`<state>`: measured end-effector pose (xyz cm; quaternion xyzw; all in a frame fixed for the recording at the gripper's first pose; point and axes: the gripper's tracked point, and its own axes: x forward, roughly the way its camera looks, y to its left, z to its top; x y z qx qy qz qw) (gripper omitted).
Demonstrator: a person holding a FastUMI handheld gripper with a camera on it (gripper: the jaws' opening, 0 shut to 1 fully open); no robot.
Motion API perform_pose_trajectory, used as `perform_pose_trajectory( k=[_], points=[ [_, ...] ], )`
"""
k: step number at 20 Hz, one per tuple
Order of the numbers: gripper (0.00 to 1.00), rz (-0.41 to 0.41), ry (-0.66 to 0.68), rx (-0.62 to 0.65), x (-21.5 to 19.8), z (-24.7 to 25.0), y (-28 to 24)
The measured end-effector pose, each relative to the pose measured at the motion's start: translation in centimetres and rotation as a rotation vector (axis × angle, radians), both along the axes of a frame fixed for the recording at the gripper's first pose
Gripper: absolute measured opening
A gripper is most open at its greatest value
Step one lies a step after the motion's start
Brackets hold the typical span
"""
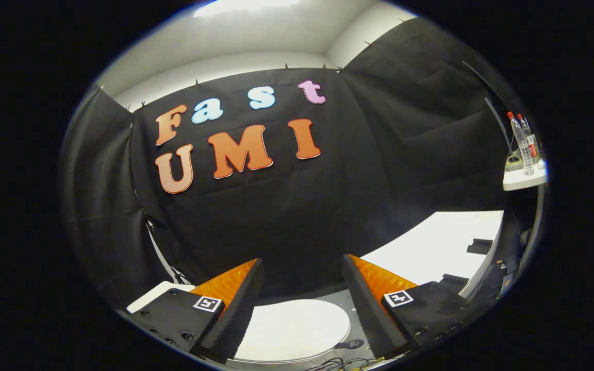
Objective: Open the toilet lid.
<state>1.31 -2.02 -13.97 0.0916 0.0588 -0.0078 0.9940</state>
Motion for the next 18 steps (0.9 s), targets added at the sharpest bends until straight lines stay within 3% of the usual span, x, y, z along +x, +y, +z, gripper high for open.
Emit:
perform_pose_trajectory(
  k=[18],
  points=[
    [0.98,-0.155,0.244,0.114,-0.2,-18.7,-6.6]
  ],
)
